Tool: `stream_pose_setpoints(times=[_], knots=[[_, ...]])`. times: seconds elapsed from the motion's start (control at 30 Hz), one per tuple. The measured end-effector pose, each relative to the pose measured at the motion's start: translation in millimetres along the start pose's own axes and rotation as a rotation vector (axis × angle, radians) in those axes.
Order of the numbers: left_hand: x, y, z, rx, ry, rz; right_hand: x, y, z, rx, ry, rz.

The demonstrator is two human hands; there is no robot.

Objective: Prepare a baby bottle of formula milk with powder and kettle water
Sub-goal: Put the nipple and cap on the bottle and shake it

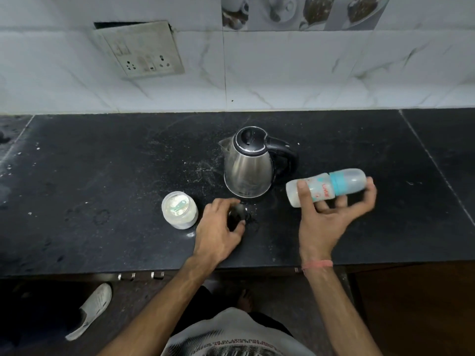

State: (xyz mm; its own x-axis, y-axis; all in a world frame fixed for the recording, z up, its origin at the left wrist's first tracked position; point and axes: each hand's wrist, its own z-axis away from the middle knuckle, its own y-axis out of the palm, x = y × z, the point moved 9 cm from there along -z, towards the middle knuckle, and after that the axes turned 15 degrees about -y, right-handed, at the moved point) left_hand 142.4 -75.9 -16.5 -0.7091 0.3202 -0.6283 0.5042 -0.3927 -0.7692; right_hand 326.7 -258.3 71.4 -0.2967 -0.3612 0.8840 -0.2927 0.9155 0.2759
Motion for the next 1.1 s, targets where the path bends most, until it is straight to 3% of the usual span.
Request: stream_pose_setpoints(times=[0.03,0.13,0.17,0.3,0.47,0.6,0.63,0.73,0.77,0.9,0.97,1.03,1.1], knots=[[-4,3,1,0.014,0.051,-0.078,-2,2,3,0.008,0.023,0.006],[-13,29,13,0.113,0.180,-0.277,-6,30,24,0.280,0.131,-0.014],[-12,41,20,0.144,0.208,-0.339,-4,33,28,0.304,0.125,-0.025],[10,93,52,0.233,0.241,-0.591,0,23,23,0.065,0.070,-0.047],[28,113,56,0.223,0.275,-0.744,2,36,32,0.281,0.138,-0.054],[30,116,54,0.183,0.278,-0.749,11,19,16,0.102,0.012,-0.044],[32,116,54,0.178,0.283,-0.751,8,21,15,0.133,0.040,-0.029],[37,116,51,0.169,0.297,-0.789,2,38,20,0.462,0.145,0.021],[39,115,49,0.161,0.293,-0.798,4,36,19,0.482,0.146,0.023],[42,114,45,0.148,0.247,-0.791,3,8,0,0.152,0.058,-0.017],[42,114,46,0.152,0.243,-0.791,-1,15,5,0.177,0.083,-0.009],[42,113,45,0.158,0.243,-0.805,0,30,15,0.320,0.122,-0.029],[41,112,44,0.169,0.240,-0.821,6,26,14,0.226,0.087,-0.048]])
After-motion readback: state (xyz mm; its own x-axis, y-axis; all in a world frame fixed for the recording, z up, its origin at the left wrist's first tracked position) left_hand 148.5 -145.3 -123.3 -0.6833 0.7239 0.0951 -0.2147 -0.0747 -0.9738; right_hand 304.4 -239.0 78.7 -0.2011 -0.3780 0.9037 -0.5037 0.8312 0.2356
